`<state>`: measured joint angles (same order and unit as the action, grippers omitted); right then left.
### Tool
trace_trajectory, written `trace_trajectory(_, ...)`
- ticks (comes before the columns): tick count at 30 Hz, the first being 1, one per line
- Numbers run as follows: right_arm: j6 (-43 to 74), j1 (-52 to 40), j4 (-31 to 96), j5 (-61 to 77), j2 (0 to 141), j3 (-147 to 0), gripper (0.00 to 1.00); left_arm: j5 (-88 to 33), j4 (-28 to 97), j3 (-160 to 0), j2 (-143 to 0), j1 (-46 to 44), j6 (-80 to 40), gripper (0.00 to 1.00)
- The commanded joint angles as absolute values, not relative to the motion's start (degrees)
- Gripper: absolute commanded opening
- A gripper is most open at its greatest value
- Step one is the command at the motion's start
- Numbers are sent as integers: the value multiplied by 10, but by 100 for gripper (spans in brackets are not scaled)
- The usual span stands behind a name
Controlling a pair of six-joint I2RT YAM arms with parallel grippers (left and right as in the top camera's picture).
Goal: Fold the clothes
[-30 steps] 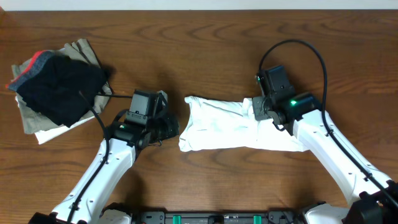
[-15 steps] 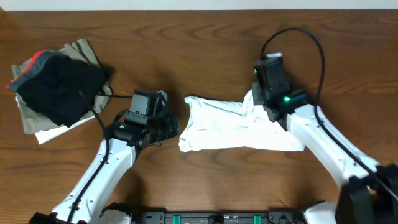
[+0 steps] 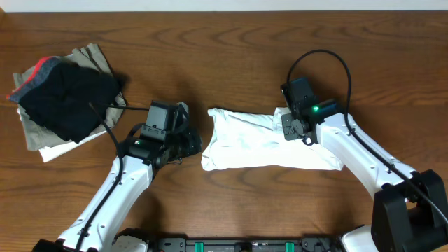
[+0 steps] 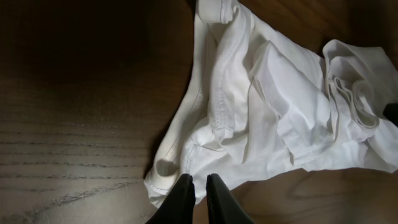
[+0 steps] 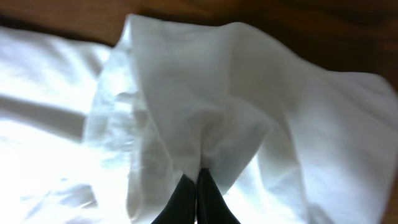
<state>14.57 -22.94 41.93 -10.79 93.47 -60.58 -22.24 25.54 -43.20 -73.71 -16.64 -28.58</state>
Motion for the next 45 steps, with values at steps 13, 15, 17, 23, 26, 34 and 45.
trace_trajectory(13,125,-324,446,-29,850,-609,1,-217,257,-433,-734,-164,-281,12)
trace_trajectory(15,133,-335,459,-29,851,-609,1,-217,257,-433,-734,-164,-281,12)
trace_trajectory(17,135,-345,470,-27,854,-608,1,-217,257,-433,-734,-164,-281,12)
trace_trajectory(23,138,-360,469,-27,856,-587,1,-217,257,-433,-734,-164,-281,12)
trace_trajectory(26,137,-360,466,-27,856,-574,3,-217,257,-433,-734,-164,-281,12)
trace_trajectory(34,137,-360,447,-27,856,-555,7,-217,257,-433,-734,-164,-281,12)
trace_trajectory(45,152,-347,443,-220,790,-621,1,-217,257,-433,-734,-164,-281,12)
